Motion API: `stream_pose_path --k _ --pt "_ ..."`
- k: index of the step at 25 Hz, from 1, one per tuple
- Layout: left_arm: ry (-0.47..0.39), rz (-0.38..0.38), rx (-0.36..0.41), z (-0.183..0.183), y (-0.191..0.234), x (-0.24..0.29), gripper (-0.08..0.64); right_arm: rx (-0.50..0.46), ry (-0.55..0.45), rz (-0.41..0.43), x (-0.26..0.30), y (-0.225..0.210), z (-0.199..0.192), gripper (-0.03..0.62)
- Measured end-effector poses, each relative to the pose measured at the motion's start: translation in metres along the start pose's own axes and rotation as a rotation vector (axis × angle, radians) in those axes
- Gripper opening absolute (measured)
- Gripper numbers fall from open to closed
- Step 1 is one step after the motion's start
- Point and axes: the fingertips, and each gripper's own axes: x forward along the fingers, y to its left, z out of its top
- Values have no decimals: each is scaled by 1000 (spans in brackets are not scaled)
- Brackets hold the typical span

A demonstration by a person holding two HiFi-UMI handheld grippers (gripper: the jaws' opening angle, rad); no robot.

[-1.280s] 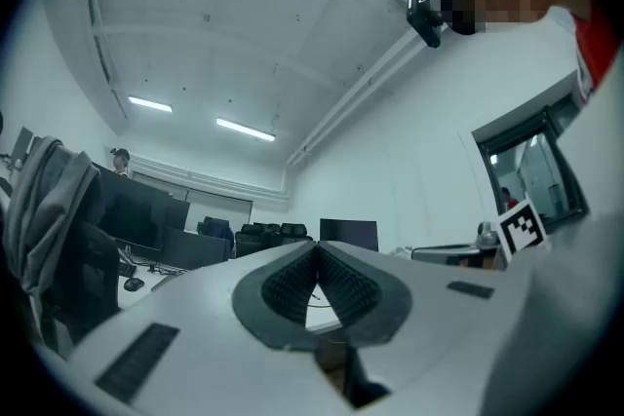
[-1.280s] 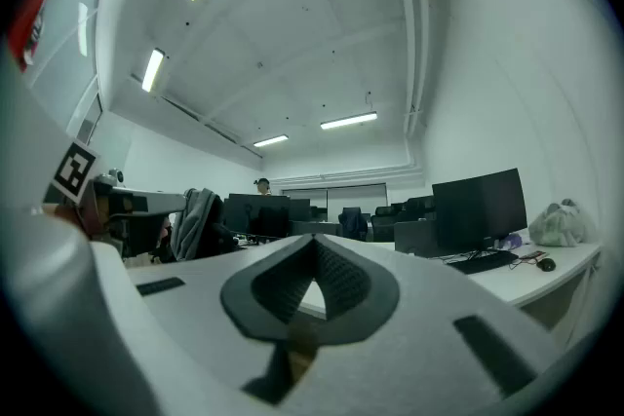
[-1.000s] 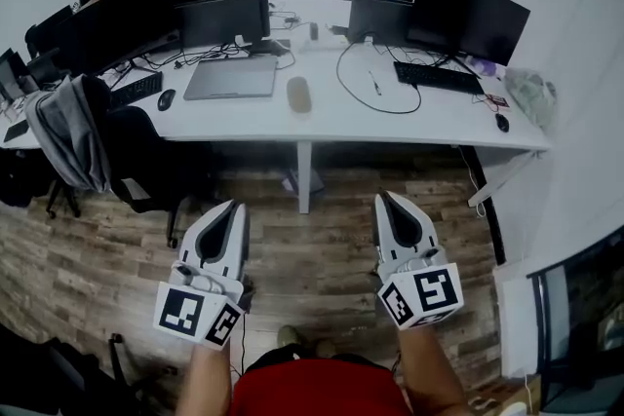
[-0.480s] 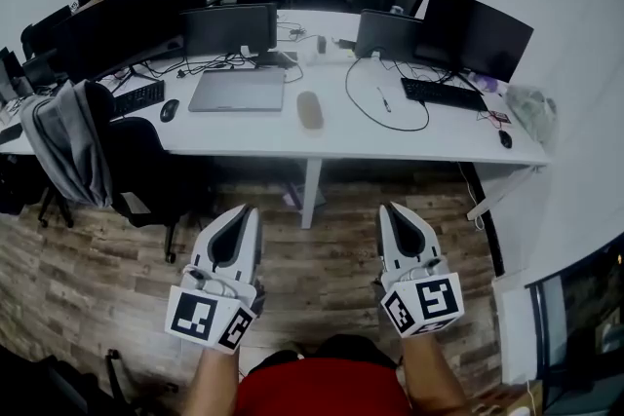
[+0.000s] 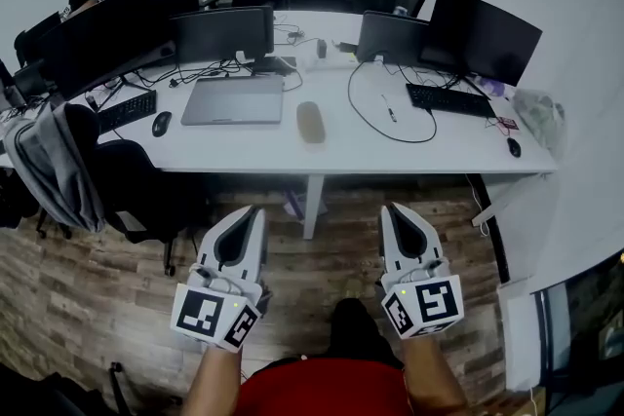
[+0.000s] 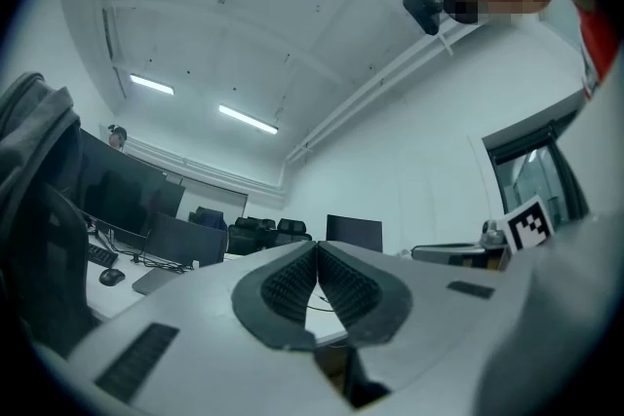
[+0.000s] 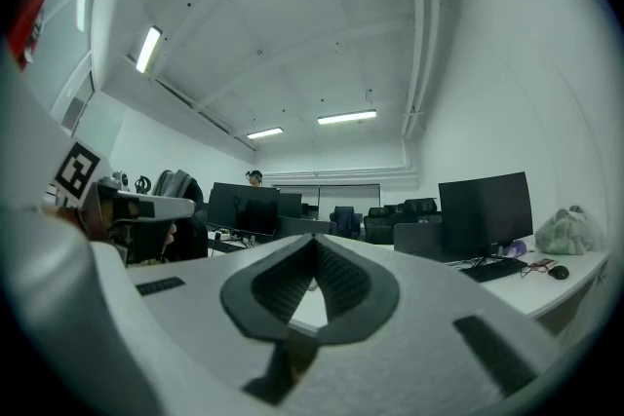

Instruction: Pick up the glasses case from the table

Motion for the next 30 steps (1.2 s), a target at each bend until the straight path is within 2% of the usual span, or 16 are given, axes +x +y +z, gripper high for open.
stream_pose_path --k 7,18,19,21,25,30 --pt "44 66 7 -37 26 93 11 -5 -1 37 83 -66 -23 5" --pt "131 235 17 -97 64 263 14 11 21 144 215 -187 -51 5" --pt "136 246 15 -107 69 276 24 12 24 154 223 -196 -55 5" --pt "162 272 3 -127 77 300 115 13 33 174 236 -212 -63 5" --pt "249 348 -29 -165 94 338 220 25 51 200 256 -236 -78 5" --pt "364 428 -43 -210 116 370 309 47 73 202 273 -253 -94 5"
